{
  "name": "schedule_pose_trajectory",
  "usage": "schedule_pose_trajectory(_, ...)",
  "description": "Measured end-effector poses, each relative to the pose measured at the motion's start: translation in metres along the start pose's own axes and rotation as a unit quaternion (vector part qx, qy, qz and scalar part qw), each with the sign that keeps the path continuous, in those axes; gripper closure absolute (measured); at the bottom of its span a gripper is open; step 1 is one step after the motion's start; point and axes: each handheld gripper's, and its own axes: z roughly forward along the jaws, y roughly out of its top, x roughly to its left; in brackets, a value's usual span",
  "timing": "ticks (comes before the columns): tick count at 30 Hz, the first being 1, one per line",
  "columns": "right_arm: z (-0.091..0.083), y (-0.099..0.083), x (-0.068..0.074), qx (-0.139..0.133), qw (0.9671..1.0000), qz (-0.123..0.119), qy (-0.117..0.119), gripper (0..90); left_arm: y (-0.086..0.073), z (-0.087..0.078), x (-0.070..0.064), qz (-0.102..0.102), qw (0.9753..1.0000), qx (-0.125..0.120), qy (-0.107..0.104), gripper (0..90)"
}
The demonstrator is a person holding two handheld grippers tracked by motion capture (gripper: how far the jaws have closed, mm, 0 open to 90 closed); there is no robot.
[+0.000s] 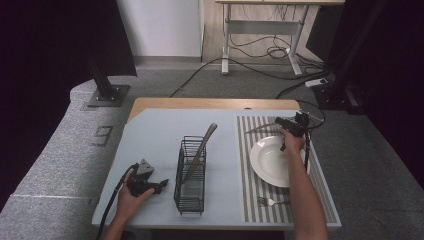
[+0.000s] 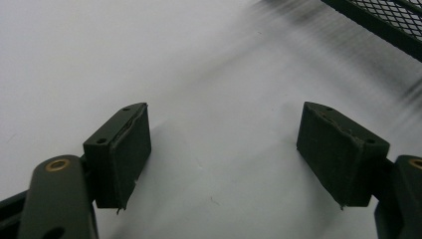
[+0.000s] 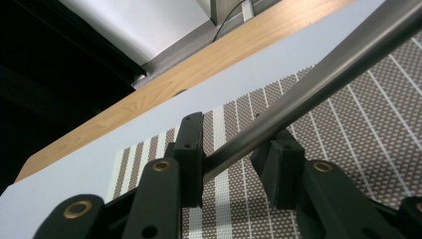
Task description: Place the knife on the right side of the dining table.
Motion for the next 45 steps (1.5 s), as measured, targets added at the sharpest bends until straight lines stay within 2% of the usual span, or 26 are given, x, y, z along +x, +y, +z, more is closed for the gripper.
schedule_pose_trajectory(2, 0.0, 0.0, -0.001, 0.005, 1.0, 0.007, -0.003, 64.8, 0.0, 0.0, 0.0, 0.0, 1.0, 0.0, 0.0, 20.9)
schedule_pose_trajectory(21, 0.001, 0.0, -0.002, 0.024, 0.999, 0.009, -0.035, 60.3, 0.0, 0.0, 0.0, 0.0, 1.0, 0.0, 0.0, 20.9)
schedule_pose_trajectory(24, 0.0, 0.001, -0.006, 0.032, 0.998, 0.006, -0.054, 59.9, 0.0, 0.0, 0.0, 0.0, 1.0, 0.0, -0.001, 20.9)
schedule_pose_trajectory(25, 0.0, 0.001, -0.006, 0.032, 0.998, 0.006, -0.054, 59.9, 0.0, 0.0, 0.0, 0.0, 1.0, 0.0, 0.0, 20.9)
schedule_pose_trajectory(26, 0.0, 0.002, -0.007, 0.039, 0.9965, 0.002, -0.074, 59.9, 0.0, 0.0, 0.0, 0.0, 1.0, 0.0, -0.001, 20.9)
schedule_pose_trajectory(28, 0.001, 0.004, -0.01, 0.058, 0.9945, 0.005, -0.088, 59.2, 0.0, 0.0, 0.0, 0.0, 1.0, 0.0, -0.001, 20.9)
schedule_pose_trajectory(29, 0.001, 0.004, -0.01, 0.058, 0.9945, 0.005, -0.088, 59.2, 0.0, 0.0, 0.0, 0.0, 1.0, 0.0, -0.001, 20.9)
schedule_pose_trajectory(30, 0.001, 0.006, -0.012, 0.067, 0.9939, 0.016, -0.085, 60.6, 0.0, 0.0, 0.0, 0.0, 1.0, 0.0, 0.0, 20.9)
schedule_pose_trajectory(39, -0.001, 0.008, -0.011, 0.068, 0.9938, 0.026, -0.084, 58.7, 0.0, 0.0, 0.0, 0.0, 1.0, 0.0, -0.001, 20.9)
schedule_pose_trajectory(41, -0.005, 0.011, -0.009, 0.057, 0.9953, 0.016, -0.077, 56.3, 0.0, 0.0, 0.0, 0.0, 1.0, 0.001, -0.001, 20.9)
schedule_pose_trajectory(42, -0.008, 0.013, -0.006, 0.052, 0.9958, 0.0, -0.075, 55.4, 0.0, 0.0, 0.0, -0.001, 1.0, 0.001, -0.001, 20.9)
schedule_pose_trajectory(44, -0.013, 0.018, 0.003, 0.043, 0.9944, -0.048, -0.084, 53.7, 0.0, 0.0, 0.0, 0.0, 1.0, 0.0, -0.001, 20.9)
schedule_pose_trajectory(45, -0.015, 0.021, 0.008, 0.036, 0.9937, -0.071, -0.08, 52.6, 0.0, 0.0, 0.0, -0.001, 1.0, 0.0, -0.001, 20.9)
